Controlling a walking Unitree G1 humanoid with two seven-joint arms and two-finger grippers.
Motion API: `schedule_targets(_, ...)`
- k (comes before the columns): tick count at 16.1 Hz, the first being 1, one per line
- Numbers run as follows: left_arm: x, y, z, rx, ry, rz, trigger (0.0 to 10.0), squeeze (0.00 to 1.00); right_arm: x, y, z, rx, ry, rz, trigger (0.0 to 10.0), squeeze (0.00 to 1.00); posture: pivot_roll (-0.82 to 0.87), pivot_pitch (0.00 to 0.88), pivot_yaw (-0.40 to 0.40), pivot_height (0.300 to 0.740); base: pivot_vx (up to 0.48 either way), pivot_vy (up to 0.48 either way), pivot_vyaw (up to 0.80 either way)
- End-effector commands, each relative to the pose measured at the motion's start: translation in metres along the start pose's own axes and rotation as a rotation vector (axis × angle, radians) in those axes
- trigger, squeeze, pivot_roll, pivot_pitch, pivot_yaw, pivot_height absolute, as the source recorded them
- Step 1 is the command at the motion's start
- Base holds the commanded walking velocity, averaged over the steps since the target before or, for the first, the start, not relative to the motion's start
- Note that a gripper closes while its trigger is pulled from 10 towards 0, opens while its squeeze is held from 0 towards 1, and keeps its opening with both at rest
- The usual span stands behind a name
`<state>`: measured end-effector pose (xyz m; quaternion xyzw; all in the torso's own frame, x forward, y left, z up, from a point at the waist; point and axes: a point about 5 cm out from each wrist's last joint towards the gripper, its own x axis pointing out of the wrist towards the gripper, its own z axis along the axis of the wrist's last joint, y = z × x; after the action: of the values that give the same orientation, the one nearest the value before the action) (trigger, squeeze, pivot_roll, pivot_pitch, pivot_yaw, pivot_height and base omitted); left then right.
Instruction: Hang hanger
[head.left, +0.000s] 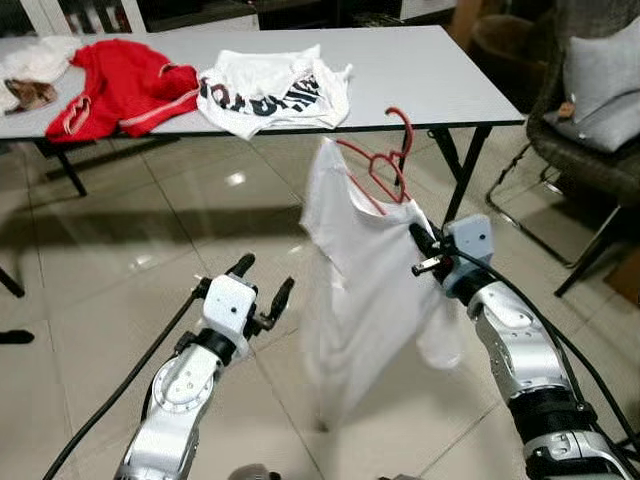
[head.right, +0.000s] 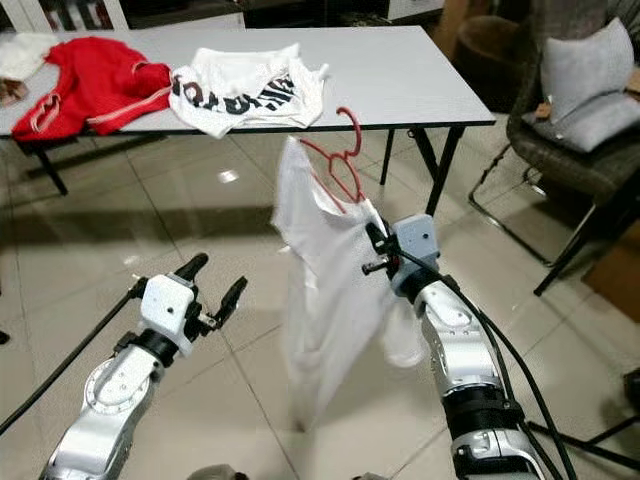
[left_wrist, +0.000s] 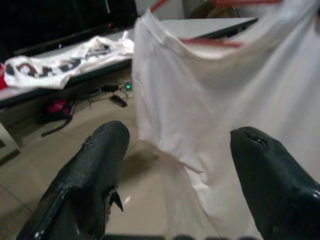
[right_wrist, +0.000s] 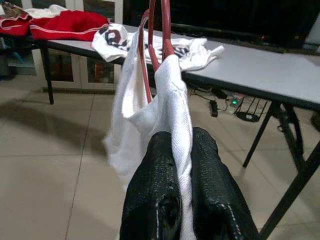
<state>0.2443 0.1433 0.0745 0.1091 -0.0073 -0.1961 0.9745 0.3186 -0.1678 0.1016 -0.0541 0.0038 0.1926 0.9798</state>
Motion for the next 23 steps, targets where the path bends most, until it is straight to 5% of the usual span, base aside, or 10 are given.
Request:
schedule_targets(1,-0.001,-0.004,0.000,0.002,-0.001,0.008,10.0,0.00,0.005,-0.002,0.024,-0.007,-0.104,-0.008,10.0,0.00,0.04,0.000,-0.025,0.736,0.000,0.000,0.00)
schedule_targets(6,0.000,-0.012,0.000,-0.007,-0.019,-0.002,10.0,0.00,0.006,0.000,0.028,-0.003,-0.151,-0.020,10.0,0.00,0.02,0.000,0.003,0.736,0.058,0.000,0.00)
schedule_targets(11,0.007,0.003,0.010,0.044,-0.045,-0.018,10.0,0.00,0.007,0.004,0.033,0.013,-0.181,-0.030,10.0,0.00,0.02,0.000,0.026,0.736,0.365,0.000,0.00)
schedule_targets(23,0.013,0.001,0.011,0.050,-0.051,-0.038,10.0,0.00,0.009,0.001,0.035,0.008,-0.190,-0.038,10.0,0.00,0.00,0.000,0.040,0.736,0.371,0.000,0.00)
